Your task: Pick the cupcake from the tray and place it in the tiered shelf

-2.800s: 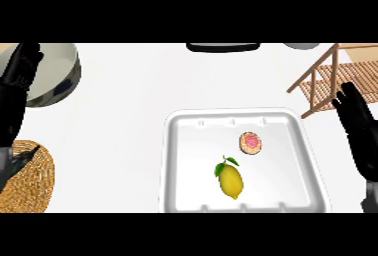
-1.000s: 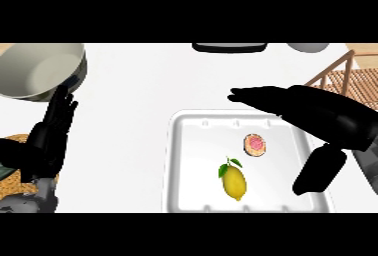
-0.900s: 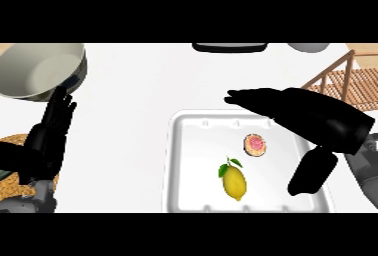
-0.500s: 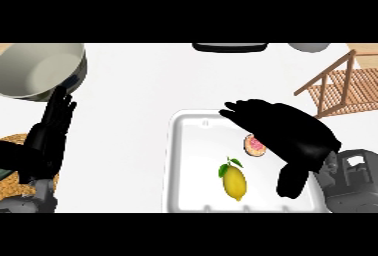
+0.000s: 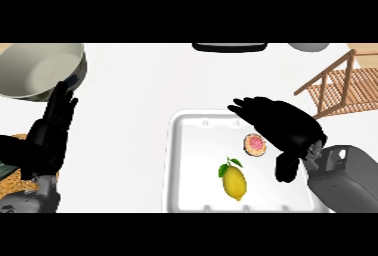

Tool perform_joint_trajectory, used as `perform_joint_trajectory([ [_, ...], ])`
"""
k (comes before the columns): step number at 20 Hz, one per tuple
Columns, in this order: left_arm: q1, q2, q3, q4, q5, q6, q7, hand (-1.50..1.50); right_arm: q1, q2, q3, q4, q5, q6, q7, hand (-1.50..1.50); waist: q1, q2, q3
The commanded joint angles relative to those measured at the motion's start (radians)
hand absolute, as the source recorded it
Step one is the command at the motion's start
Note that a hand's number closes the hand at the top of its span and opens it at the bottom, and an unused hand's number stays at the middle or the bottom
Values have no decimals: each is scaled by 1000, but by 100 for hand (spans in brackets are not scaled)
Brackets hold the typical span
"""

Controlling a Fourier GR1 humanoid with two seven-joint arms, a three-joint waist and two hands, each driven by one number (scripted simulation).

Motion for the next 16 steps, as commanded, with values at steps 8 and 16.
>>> perform_joint_trajectory([
  [8, 17, -62, 30, 12, -39, -40, -33, 0, 97, 90, -9, 155, 263, -77, -213, -150, -1, 0, 0],
  [16, -1, -74, 66, -7, -62, -65, 25, 0, 131, 133, -104, 195, 333, -80, -332, -150, -3, 0, 0],
])
